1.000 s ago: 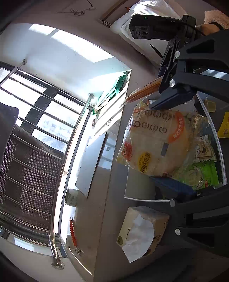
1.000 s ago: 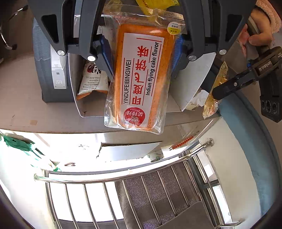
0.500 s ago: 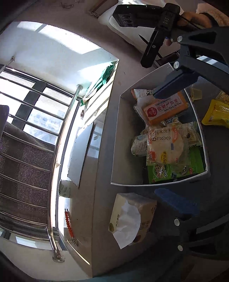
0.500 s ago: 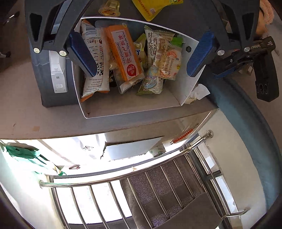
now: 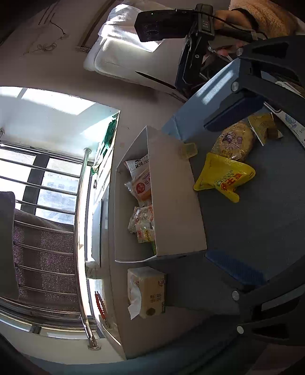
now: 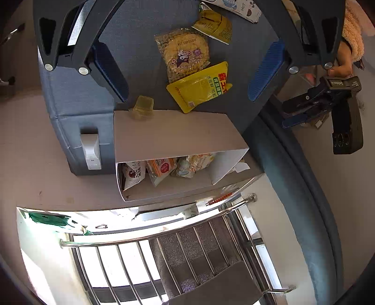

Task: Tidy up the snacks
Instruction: 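Grasp the olive foil-wrapped pack on the table with the right tool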

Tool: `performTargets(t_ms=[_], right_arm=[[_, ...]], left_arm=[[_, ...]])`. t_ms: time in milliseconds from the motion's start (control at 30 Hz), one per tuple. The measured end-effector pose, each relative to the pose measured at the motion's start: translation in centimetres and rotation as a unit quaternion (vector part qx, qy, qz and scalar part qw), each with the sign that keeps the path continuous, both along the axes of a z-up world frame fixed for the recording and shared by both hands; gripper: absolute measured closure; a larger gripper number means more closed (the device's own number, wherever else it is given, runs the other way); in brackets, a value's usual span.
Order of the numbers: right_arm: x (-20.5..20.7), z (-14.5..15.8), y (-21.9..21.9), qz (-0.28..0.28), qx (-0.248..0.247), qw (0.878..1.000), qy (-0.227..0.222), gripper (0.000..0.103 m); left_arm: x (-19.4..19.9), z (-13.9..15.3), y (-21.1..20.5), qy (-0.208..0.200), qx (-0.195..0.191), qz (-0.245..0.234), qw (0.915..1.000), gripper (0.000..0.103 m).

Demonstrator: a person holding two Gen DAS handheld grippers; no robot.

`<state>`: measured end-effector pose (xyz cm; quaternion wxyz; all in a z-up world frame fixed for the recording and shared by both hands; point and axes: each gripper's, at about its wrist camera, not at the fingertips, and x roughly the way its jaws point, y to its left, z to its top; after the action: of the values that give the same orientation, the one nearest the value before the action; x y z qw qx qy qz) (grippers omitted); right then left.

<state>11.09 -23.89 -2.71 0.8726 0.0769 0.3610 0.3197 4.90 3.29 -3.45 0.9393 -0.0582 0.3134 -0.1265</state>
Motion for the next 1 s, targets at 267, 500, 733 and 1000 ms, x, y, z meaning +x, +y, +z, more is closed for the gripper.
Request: performTargets(t_ms=[267,500,733,1000], right_arm=[[-4.4,-4.6,-1.0,-0.008,-0.021,0.998,0.056,0.000],[-5.8,-6.4,1.2,-0.008,-0.063,0.996,0.070,0.000],[-6.1,-8.5,4.5,0.022,-0.073,0.991,0.109,0.000],[-4.7,-9.0,5.4,0.041,-0.023,0.990,0.136,0.000]], left_arm=[[-3.7,-4.2,-1.4,0.024,-0.042,0.015,0.9987,0.000],[-4.7,-4.7,-1.5,0.025,-0.034,0.025,0.9988,0.000],[-5.3,-5.2,-0.4,0.030,-0.046,0.038,0.9978,0.000],[-5.5,-5.7,0.6,0.036,-0.053,0.050,0.9967,0.000]])
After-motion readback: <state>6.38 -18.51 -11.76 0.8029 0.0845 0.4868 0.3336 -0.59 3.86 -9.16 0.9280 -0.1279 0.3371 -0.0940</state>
